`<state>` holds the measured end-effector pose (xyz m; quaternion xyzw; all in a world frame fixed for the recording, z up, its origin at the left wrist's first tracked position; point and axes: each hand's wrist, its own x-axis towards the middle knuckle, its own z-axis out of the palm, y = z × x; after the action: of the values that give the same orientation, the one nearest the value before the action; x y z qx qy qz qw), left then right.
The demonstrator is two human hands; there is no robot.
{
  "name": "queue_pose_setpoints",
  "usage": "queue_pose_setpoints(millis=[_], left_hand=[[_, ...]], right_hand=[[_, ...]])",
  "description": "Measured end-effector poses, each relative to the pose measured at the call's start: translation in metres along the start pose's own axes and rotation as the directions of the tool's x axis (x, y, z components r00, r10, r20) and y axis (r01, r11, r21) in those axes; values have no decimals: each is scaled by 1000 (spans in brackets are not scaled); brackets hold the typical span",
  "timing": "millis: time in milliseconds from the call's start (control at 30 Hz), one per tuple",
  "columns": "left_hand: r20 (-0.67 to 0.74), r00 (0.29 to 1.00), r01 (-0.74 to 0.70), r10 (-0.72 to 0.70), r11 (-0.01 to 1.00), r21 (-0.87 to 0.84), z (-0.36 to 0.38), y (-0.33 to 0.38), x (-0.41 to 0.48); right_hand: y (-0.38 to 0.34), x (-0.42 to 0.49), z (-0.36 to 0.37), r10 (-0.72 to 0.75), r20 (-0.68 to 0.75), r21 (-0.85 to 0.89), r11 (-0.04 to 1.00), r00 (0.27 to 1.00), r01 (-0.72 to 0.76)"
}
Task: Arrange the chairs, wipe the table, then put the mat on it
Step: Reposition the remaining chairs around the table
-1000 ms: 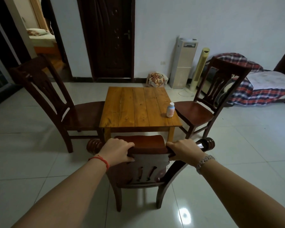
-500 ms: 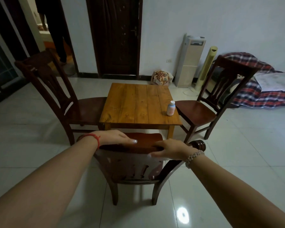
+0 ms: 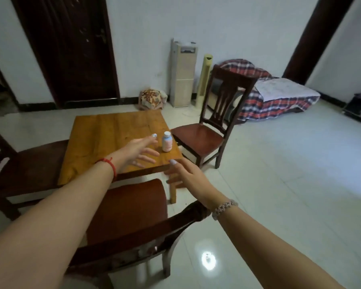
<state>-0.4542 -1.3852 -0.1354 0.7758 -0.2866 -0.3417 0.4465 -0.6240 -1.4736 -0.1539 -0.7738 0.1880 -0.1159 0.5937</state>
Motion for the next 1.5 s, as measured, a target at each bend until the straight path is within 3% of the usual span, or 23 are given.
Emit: queue_pose_setpoints(millis=[100,233,433,667,933,1133,1500], left_hand=[[-57,990,-132,125,981,-144,18,35,37],[-137,945,-323,298,919,-226,51,75,80],[-158,898,-439,410,855,-276,107,114,132],[-197,836,-541,512,829,-143,180,167,210],[-379,816,-511,437,852,-116,280,235,303],[-447,777,-561,443,810,-172,330,287,368],[-619,711,-603,334,743,-292,382,377,576]], right_hand=[[-2,16,-39,-33,-219,107,993,975,58],[-4,35,-92,-70,-460,135,980,885,147],[9,55,-176,-135,-621,54,975,772,214],[43,92,-300,-203,-578,-58,976,790,208],[77,135,-460,-229,-437,-158,972,870,177],[99,191,-557,-233,-441,-149,971,867,186],[119,367,-720,-274,-330,-185,957,903,223]])
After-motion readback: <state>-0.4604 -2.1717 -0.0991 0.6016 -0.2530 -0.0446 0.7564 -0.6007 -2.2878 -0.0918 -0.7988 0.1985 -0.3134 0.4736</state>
